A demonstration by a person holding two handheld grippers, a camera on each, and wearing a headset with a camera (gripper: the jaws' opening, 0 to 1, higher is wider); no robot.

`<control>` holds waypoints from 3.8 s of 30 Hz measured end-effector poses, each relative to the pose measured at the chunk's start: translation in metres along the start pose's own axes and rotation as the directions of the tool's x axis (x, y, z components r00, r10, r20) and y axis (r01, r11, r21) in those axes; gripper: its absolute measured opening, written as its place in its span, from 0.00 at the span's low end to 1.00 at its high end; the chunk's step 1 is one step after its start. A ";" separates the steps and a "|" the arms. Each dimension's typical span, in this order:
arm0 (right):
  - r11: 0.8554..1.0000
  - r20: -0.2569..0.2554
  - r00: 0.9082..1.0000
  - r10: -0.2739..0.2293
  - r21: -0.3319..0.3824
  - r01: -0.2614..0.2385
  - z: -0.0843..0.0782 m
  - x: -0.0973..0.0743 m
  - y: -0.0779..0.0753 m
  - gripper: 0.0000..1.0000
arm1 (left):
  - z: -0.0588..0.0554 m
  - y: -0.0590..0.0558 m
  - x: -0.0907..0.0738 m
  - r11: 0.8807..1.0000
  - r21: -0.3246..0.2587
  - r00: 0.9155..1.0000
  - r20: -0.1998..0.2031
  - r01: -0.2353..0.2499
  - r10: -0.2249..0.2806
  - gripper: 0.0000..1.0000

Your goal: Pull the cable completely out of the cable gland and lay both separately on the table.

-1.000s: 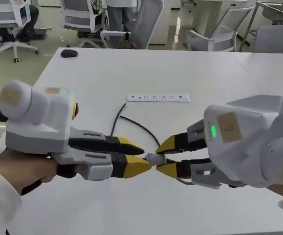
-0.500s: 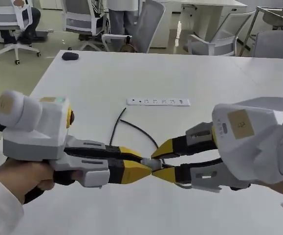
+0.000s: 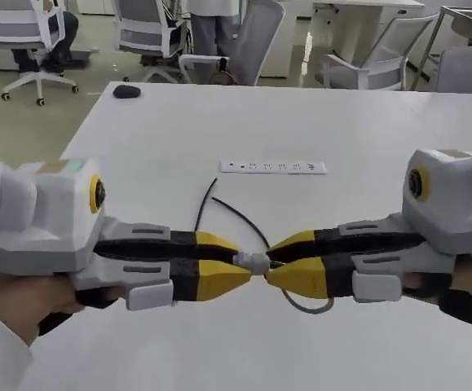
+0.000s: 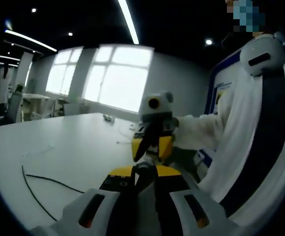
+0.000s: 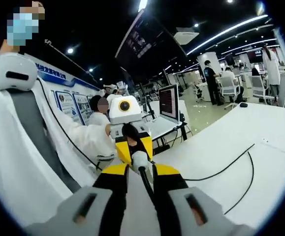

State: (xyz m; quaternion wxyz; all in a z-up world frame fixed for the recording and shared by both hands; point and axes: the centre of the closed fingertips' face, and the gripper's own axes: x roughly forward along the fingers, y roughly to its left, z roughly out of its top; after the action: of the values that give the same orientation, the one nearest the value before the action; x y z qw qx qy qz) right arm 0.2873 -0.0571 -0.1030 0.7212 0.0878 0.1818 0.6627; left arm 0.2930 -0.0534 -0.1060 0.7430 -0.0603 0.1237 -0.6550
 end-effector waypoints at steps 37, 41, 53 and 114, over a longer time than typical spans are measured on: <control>0.984 -0.087 0.996 0.031 -0.173 -0.046 0.015 0.010 0.006 0.08 | 0.016 0.002 -0.006 0.995 -0.097 0.999 0.047 -0.017 0.021 0.13; 0.968 -0.107 0.994 0.007 -0.247 -0.034 0.015 0.010 0.002 0.08 | 0.018 0.006 -0.006 0.989 -0.144 0.997 0.077 -0.018 0.029 0.13; 0.990 0.018 0.996 0.087 -0.113 -0.085 0.030 0.003 0.004 0.11 | 0.036 0.002 -0.006 1.000 -0.018 0.989 0.143 -0.016 0.018 0.14; 0.981 0.109 0.982 0.156 0.099 -0.167 0.024 -0.001 0.007 0.12 | 0.029 -0.005 0.000 0.976 0.212 0.995 0.092 -0.044 0.025 0.15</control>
State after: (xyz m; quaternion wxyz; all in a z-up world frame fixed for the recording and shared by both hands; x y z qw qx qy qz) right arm 0.2897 -0.0549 -0.0781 0.6673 0.1742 0.1729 0.7032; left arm 0.2954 -0.0558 -0.0770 0.7611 -0.0070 0.0206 -0.6483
